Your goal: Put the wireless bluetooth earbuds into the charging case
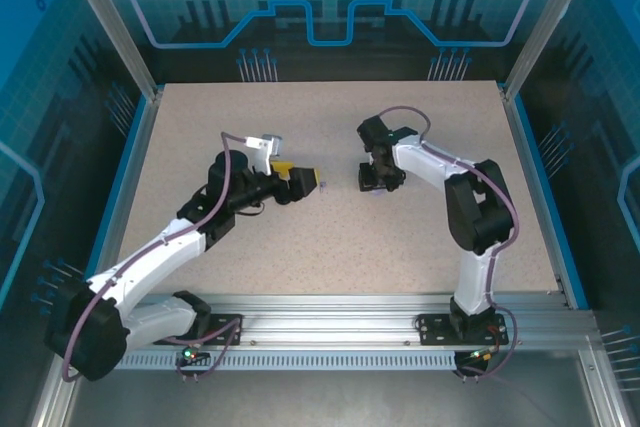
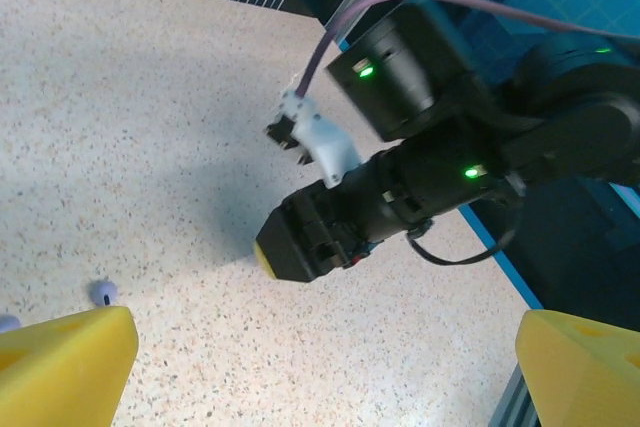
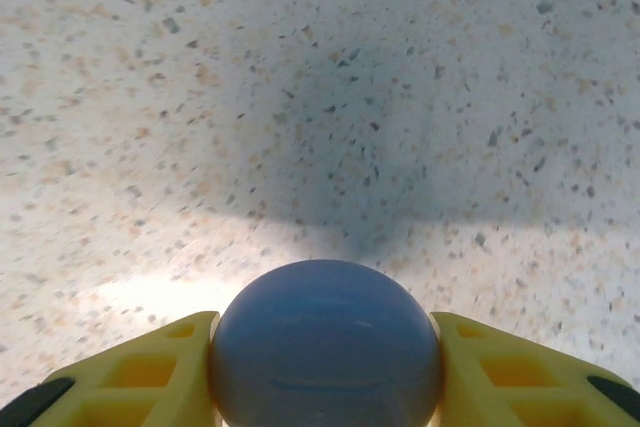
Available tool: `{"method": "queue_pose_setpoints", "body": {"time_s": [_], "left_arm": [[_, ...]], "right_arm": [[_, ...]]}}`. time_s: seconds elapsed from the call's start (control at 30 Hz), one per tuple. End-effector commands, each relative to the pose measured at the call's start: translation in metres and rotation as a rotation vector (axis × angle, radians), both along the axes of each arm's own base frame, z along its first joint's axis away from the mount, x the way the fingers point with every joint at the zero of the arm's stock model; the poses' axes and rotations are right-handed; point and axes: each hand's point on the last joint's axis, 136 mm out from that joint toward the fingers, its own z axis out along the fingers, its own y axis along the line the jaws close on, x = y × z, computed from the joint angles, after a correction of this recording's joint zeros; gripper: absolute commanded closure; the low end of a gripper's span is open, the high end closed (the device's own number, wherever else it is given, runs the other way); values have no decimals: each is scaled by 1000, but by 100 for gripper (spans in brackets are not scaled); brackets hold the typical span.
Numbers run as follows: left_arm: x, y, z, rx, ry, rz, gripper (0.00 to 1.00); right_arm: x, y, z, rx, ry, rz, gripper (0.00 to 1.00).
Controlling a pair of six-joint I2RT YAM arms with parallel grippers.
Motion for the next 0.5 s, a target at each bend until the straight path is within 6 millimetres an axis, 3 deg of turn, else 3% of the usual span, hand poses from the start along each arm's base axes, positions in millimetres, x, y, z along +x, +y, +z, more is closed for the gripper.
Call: {"method": "queue_pose_setpoints", "body": {"time_s": [0.0,0.27,0.47], "left_arm": [[-5,-2,1,-56,-20,8,1],[-17,-9,-25,-47,-8,-27,1],[-20,-12,-27,-64,-27,-53,1]], "right_arm": [[-5,11,17,54,-60,-71,58],[-18,25,49,152,-158,-223,57],[-25,41,93,272,-253,-335,57]]}}
